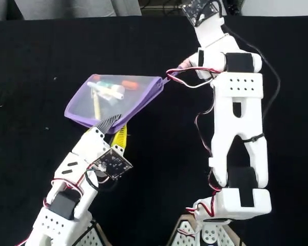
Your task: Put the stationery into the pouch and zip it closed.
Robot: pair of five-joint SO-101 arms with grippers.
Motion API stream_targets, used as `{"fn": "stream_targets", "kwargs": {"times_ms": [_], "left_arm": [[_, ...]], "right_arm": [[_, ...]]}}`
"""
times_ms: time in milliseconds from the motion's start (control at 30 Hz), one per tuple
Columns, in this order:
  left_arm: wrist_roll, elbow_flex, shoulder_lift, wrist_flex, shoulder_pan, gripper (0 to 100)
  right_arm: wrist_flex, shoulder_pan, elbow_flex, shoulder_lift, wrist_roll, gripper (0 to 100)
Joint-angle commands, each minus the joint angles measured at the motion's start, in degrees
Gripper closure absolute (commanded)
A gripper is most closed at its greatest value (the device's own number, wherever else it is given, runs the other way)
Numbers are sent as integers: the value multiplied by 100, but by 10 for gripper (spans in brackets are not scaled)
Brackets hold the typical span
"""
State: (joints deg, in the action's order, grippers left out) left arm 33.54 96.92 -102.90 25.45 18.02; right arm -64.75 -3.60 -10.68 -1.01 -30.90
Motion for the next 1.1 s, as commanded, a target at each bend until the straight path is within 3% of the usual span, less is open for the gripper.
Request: {"fn": "stream_targets", "kwargs": {"times_ms": [0,300,533,800,900,1067], "left_arm": [[-70,48,-114,79,-233,973],[-211,48,-97,149,-268,955],[-993,48,-97,316,-708,727],[-738,-40,-141,448,-787,723],[-1064,-251,-141,457,-980,723],[-1855,-629,-141,448,-1965,723]], "right_arm": [[343,-703,-233,22,9,987],[-35,-510,-224,48,9,987],[-193,-167,-171,4,9,985],[-475,308,-171,-4,9,982],[-466,413,-101,-4,193,923],[-466,545,-57,-4,466,779]]}}
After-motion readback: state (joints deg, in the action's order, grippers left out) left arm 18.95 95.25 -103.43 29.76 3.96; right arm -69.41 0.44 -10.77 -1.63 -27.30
